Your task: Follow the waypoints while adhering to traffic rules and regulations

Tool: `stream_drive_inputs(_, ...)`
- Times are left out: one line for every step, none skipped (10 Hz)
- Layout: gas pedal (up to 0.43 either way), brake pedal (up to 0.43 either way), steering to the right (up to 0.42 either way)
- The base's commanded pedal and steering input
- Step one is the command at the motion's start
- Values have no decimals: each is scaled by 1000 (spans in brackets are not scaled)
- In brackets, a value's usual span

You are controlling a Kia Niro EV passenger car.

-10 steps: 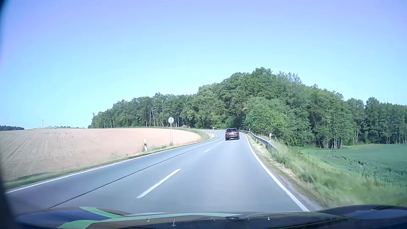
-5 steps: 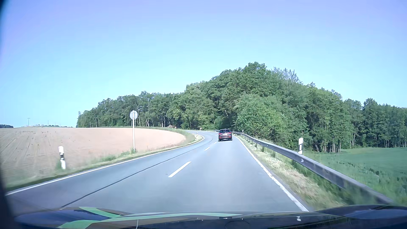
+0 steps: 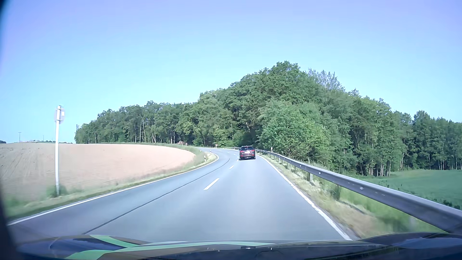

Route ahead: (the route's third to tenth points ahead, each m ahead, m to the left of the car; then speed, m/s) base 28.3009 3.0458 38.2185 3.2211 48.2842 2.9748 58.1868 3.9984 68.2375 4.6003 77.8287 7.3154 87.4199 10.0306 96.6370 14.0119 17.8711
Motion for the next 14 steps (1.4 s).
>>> stream_drive_inputs(118, 0, 13)
stream_drive_inputs(118, 0, 9)
stream_drive_inputs(118, 0, 6)
stream_drive_inputs(87, 0, 5)
stream_drive_inputs(79, 0, 4)
stream_drive_inputs(79, 0, 4)
stream_drive_inputs(87, 0, 3)
stream_drive_inputs(98, 0, 0)
stream_drive_inputs(118, 0, -2)
stream_drive_inputs(118, 0, -4)
stream_drive_inputs(110, 0, -6)
stream_drive_inputs(98, 0, -5)
stream_drive_inputs(87, 0, -6)
stream_drive_inputs(87, 0, -12)
